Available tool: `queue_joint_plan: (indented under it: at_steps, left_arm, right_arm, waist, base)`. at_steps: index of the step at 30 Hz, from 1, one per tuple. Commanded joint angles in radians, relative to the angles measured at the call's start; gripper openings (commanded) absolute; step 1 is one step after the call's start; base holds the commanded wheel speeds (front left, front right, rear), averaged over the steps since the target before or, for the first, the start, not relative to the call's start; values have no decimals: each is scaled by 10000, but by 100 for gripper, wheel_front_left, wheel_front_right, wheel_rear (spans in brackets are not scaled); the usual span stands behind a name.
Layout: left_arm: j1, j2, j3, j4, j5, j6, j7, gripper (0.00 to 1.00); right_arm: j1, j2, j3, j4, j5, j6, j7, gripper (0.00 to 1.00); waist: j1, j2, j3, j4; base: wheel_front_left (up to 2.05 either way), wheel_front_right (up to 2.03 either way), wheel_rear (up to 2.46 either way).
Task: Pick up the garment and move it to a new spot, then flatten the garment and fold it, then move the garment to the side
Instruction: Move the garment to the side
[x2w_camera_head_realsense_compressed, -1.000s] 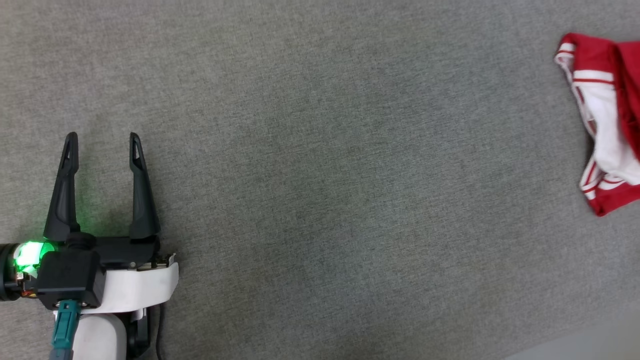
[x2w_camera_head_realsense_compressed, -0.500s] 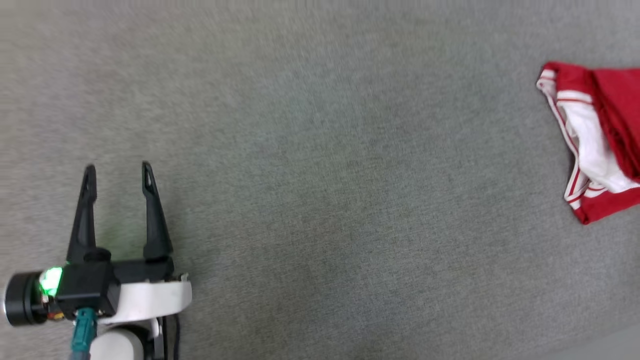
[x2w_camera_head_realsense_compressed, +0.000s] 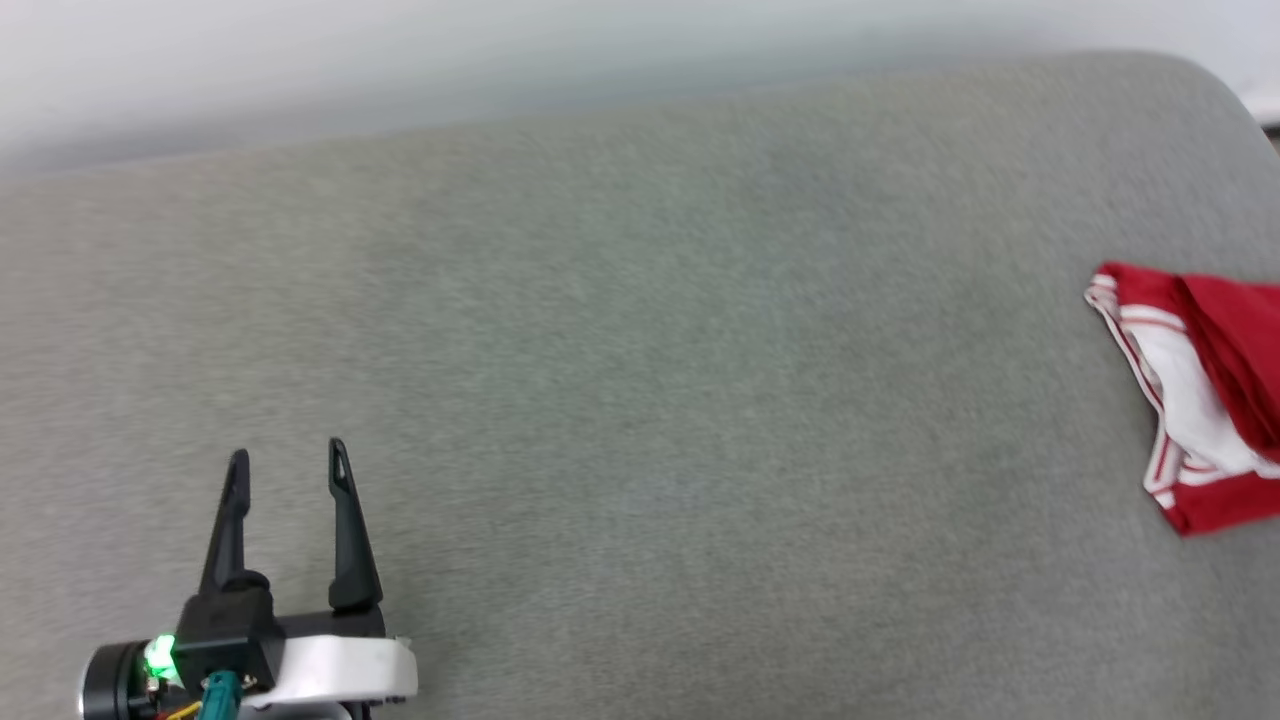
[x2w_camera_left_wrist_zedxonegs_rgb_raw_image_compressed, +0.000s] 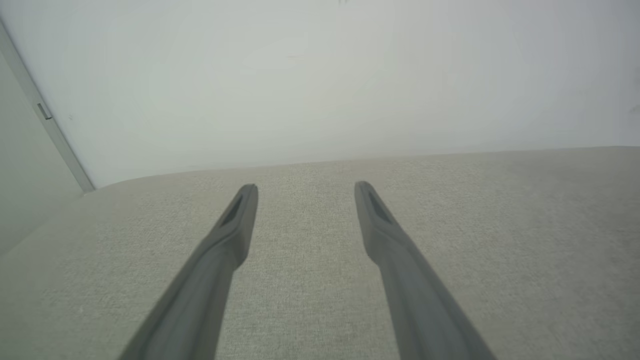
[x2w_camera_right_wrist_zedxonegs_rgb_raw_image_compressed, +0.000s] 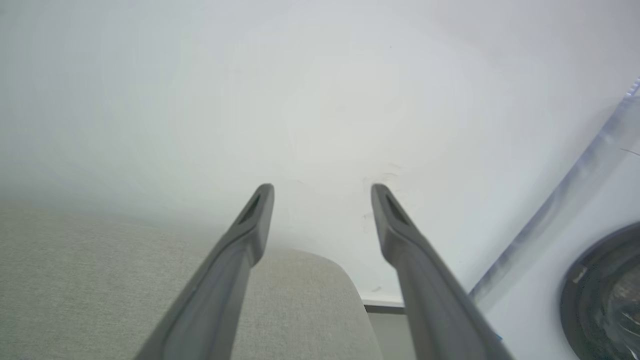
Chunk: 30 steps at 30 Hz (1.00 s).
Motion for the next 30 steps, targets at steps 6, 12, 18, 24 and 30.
queue_joint_plan:
  at_steps: [6, 12, 18, 24, 30]
  left_arm:
    - [472, -108, 15, 359, 0, 2, -22, 100]
    - [717, -162, -105, 610, 32, -119, -22, 100]
    - [842, -182, -346, 1031, 112, -295, -22, 100]
    - [1026, -198, -499, 1328, 159, -438, -22, 100]
    - [1181, -220, -590, 1480, 113, -553, -22, 100]
  right_arm:
    - [1899, 1862, -829, -1693, -1019, -6, -428, 100]
    - [3607, 3177, -1058, -3003, -1422, -6, -440, 100]
    - [5117, 3880, -1223, -3602, -1374, -6, -442, 100]
    - [6495, 4298, -1106, -4042, -1399, -6, -444, 100]
    - [7482, 4715, -1158, -4532, -1396, -6, -444, 100]
  waist:
    - [1, 0, -1129, 956]
    - [1, 0, -1568, 1271]
    - [1, 0, -2058, 1534]
    - [1, 0, -2376, 1586]
    - [1, 0, -2593, 1623]
  base:
    - [0, 0, 0]
    - [0, 0, 0]
    - [0, 0, 0]
    - [0, 0, 0]
    - [0, 0, 0]
